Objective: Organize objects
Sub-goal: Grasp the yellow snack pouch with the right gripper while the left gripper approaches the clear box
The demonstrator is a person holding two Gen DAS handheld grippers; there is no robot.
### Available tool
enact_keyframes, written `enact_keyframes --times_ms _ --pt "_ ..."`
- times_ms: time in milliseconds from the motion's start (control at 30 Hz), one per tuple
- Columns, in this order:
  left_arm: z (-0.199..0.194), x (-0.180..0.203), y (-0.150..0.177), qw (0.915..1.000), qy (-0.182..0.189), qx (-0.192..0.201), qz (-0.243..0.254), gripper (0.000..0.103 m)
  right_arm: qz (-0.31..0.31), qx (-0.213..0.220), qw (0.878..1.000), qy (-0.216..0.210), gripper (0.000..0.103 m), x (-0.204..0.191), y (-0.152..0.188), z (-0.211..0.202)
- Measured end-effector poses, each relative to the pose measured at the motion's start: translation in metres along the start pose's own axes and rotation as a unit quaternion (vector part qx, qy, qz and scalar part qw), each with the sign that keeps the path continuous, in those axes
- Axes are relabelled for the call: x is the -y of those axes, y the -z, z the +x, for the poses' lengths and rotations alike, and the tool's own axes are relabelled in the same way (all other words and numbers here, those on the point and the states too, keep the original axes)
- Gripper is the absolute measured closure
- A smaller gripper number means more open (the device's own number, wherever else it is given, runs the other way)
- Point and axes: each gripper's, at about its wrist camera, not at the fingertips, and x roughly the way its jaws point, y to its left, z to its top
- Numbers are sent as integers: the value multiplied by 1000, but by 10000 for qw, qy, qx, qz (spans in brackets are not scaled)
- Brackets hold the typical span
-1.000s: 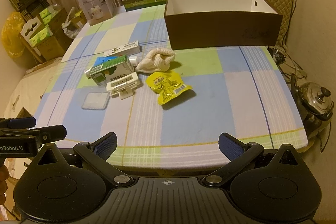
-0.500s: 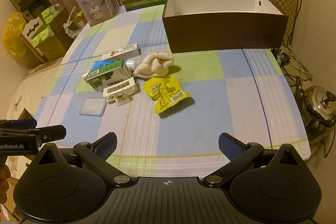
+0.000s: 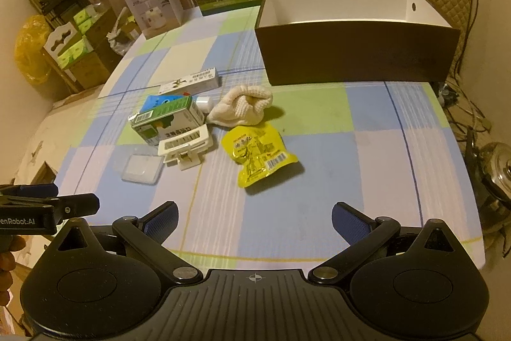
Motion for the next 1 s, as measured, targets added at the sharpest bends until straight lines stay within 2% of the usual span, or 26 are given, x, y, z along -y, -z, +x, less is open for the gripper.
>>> enact_keyframes --times_ms 233,400,667,1000 --pt "8 -9 -5 9999 -113 36 -115 1 -204 23 9997 -115 4 7 -13 17" --pt "18 -20 -11 9992 -297 84 -269 1 -341 -28 9992 -222 8 13 -24 35" --pt "38 -37 -18 9967 -676 94 -445 1 -618 -124 9974 -357 11 20 -39 75" --pt "67 -53 -22 9932 -971 -9 -637 1 -1179 -260 9914 -510 14 17 -50 133"
